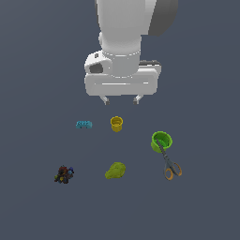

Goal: Pick up a designated object from a clutter of objects.

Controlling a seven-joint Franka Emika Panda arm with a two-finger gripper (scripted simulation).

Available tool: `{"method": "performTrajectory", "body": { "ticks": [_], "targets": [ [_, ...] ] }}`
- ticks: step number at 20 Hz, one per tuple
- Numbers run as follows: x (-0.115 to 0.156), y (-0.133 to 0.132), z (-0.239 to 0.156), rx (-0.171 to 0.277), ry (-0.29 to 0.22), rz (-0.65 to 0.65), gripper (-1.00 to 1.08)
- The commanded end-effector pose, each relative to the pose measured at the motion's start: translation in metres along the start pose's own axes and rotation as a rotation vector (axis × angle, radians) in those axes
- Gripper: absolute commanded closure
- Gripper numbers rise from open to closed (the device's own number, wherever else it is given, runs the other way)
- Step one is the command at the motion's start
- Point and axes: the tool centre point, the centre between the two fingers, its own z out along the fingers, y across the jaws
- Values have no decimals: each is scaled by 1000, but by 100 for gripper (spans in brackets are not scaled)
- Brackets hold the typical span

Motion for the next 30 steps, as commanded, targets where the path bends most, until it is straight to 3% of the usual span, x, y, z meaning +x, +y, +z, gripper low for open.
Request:
{"method": "performTrajectory", "body": {
  "ticks": [1,10,20,30],
  "targets": [
    [0,0,0,0,0,0,-92],
    [10,-4,-23,16,60,4,-92],
    [14,-3,-17,20,55,40,-92],
    [30,0,4,35,42,198,-92]
  ]
}}
